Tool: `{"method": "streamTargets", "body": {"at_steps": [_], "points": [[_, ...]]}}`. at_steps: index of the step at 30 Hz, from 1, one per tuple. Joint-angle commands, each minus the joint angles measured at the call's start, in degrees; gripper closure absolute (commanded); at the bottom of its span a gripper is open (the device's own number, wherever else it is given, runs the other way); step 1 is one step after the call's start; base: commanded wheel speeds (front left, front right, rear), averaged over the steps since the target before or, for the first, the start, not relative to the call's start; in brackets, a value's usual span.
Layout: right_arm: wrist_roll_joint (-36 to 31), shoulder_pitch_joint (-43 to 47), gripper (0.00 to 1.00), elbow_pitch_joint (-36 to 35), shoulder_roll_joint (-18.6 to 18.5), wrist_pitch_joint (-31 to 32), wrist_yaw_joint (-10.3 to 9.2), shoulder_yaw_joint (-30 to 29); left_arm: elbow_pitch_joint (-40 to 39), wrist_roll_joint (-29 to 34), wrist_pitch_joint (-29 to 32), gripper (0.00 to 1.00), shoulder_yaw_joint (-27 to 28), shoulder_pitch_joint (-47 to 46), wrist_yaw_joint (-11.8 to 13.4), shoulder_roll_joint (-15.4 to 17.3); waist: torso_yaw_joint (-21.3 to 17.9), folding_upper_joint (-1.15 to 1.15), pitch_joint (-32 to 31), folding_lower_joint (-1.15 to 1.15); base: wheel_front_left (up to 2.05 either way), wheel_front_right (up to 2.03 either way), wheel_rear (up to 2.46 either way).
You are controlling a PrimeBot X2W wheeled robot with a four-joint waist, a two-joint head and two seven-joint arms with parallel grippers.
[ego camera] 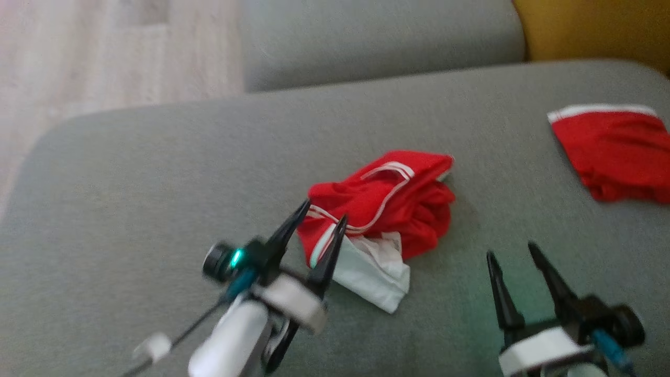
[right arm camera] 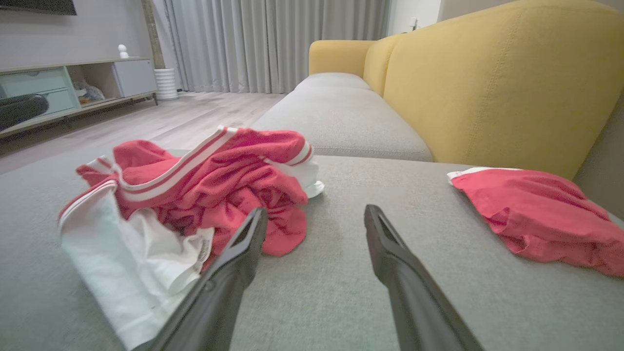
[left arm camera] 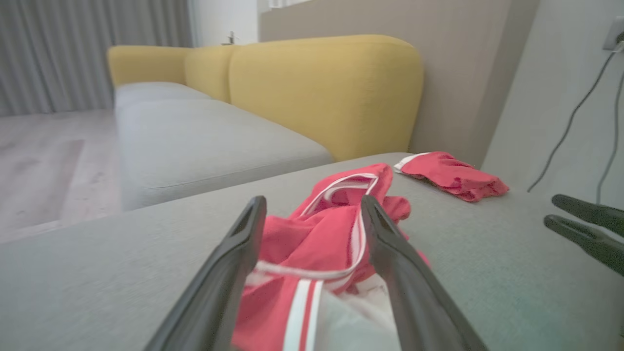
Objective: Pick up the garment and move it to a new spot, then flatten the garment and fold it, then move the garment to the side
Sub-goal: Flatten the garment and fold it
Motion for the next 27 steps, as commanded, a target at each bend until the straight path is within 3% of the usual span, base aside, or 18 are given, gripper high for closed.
{"method": "streamTargets", "body": {"at_steps": [1, 9, 13, 17, 18, 19, 20, 27], "points": [[-0.1, -3.5, 0.00, -2.3, -0.8, -0.2, 0.39, 1.2, -1.5, -0.7, 0.0, 0.00, 1.3, -4.0, 0.2, -0.1, -3.6, 0.00, 4.0, -0.01, 0.00, 0.00, 0.00], [0.1, -8.8, 0.00, -3.2, -0.7, -0.2, 0.39, 2.2, 5.3, -12.3, 7.8, 0.00, -11.7, -19.7, 1.3, -0.1, -10.6, 0.00, 10.4, -0.01, 0.00, 0.00, 0.00], [0.3, -9.9, 0.00, -3.0, -0.3, -0.2, 0.39, 2.3, 7.8, -16.2, 11.2, 0.00, -14.6, -22.6, 2.7, -0.1, -12.9, 0.00, 11.1, -0.01, 0.00, 0.00, 0.00], [0.5, -10.0, 0.00, -3.0, 0.2, -0.2, 0.39, 2.4, 10.2, -18.3, 10.4, 0.00, -15.3, -24.5, 4.0, -0.1, -14.5, 0.00, 11.0, -0.01, 0.00, 0.00, 0.00], [0.6, -9.9, 0.00, -3.0, 0.3, -0.2, 0.39, 2.5, 10.9, -18.7, 9.9, 0.16, -15.5, -24.9, 4.2, -0.1, -14.9, 0.00, 10.8, -0.01, 0.00, 0.00, 0.00], [0.6, -9.8, 0.00, -3.0, 0.4, -0.2, 0.39, 2.6, 11.5, -19.1, 9.4, 0.67, -15.7, -25.2, 4.2, -0.1, -15.2, 0.00, 10.6, -0.01, 0.00, 0.00, 0.00], [0.6, -9.7, 0.00, -3.0, 0.5, -0.2, 0.39, 2.6, 11.9, -19.4, 8.8, 1.00, -15.8, -25.6, 4.0, -0.1, -15.5, 0.00, 10.3, -0.01, 0.00, 0.00, 0.00], [0.6, -8.9, 0.00, -2.6, 0.7, -0.2, 0.39, 2.7, 11.2, -22.0, 4.6, 1.00, -17.2, -33.6, 0.7, -0.1, -17.1, 0.00, 7.0, -0.01, 0.00, 0.00, 0.00]]}}
